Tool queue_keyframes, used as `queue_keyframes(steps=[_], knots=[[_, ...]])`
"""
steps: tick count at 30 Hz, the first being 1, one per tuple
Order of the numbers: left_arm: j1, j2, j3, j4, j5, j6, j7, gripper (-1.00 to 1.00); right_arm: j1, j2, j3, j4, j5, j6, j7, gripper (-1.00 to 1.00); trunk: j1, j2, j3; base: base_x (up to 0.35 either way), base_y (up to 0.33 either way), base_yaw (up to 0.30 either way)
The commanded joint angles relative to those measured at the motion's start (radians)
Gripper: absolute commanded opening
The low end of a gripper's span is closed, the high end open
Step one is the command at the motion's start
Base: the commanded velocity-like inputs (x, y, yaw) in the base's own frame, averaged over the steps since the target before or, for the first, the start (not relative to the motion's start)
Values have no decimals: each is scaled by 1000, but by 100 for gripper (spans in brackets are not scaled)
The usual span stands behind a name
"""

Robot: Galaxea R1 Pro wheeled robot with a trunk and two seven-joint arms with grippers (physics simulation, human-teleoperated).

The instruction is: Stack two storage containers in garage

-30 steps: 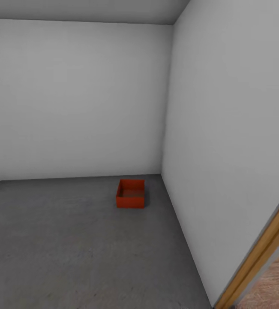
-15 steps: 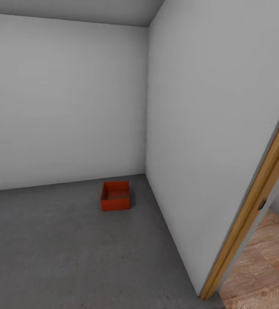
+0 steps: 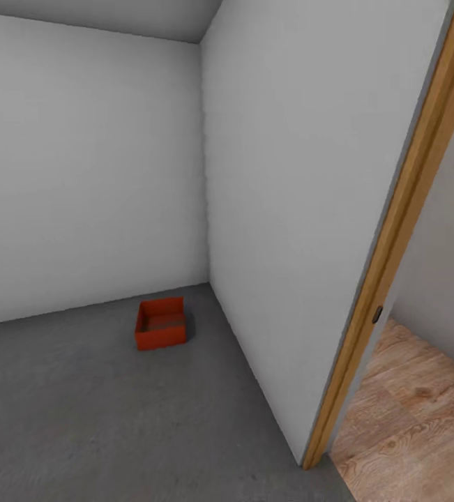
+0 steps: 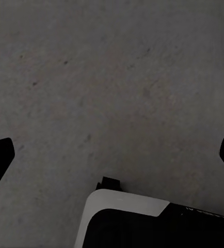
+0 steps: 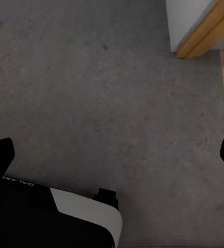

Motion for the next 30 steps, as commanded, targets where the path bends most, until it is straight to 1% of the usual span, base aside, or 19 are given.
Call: queue_keyframes(steps=[1,30], knots=[[-1,0,4,1,-2,-4,0,100,-1,0,1,1,9,-3,0,100,1,-2,-2,0,0,-298],[1,-1,3,3,-1,-8,-14,100,-1,0,0,1,7,-4,0,100,1,-2,-2,0,0,-298]])
